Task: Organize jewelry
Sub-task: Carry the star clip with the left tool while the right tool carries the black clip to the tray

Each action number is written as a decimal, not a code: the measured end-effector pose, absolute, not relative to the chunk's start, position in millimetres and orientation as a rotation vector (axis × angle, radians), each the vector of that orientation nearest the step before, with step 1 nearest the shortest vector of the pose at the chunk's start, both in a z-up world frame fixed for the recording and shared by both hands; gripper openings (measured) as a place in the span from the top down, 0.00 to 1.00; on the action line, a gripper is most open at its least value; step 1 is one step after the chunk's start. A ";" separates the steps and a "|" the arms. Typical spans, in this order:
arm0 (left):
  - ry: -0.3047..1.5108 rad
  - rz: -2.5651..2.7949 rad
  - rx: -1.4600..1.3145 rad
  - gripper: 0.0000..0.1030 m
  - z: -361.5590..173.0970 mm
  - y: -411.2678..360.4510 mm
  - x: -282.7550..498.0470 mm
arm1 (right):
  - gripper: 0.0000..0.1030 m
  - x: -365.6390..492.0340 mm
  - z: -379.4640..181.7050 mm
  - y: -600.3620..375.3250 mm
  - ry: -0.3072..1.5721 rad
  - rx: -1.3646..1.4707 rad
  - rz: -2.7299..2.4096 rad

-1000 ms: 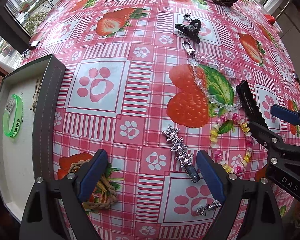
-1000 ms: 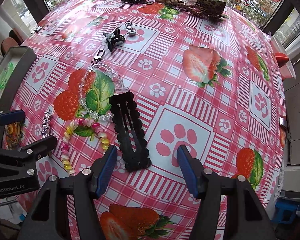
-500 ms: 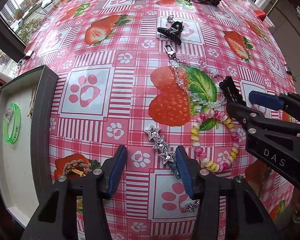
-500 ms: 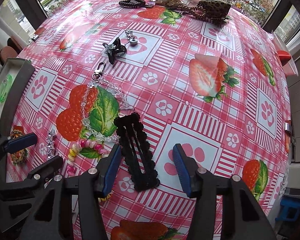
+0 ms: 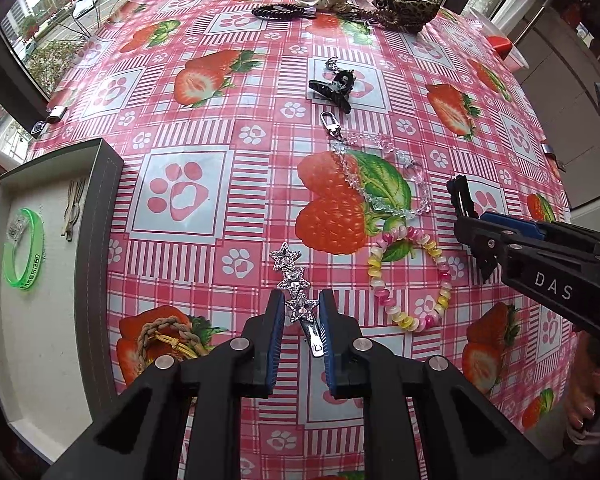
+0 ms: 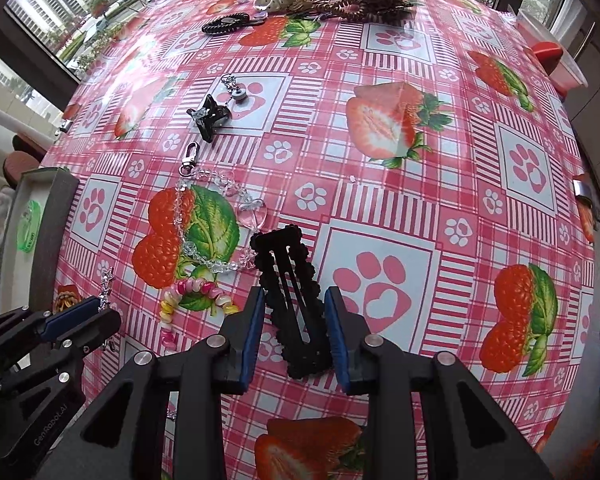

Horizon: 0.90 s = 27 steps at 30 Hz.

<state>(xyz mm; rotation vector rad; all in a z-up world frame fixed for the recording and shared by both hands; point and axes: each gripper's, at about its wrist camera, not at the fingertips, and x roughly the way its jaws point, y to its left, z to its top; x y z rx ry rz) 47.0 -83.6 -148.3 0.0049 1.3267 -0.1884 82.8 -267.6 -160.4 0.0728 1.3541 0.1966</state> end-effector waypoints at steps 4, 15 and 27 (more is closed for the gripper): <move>1.299 -0.190 -0.011 0.77 -135.1 -68.8 40.7 | 0.68 74.7 -153.2 -272.7 1.360 0.121 0.187; 1.241 -0.160 -0.043 0.77 -105.1 -30.2 35.8 | 0.68 65.6 -128.8 -254.7 1.353 0.186 0.208; 1.209 -0.042 -0.114 0.77 -93.4 41.9 17.6 | 0.68 73.0 -104.2 -176.3 1.332 0.156 0.350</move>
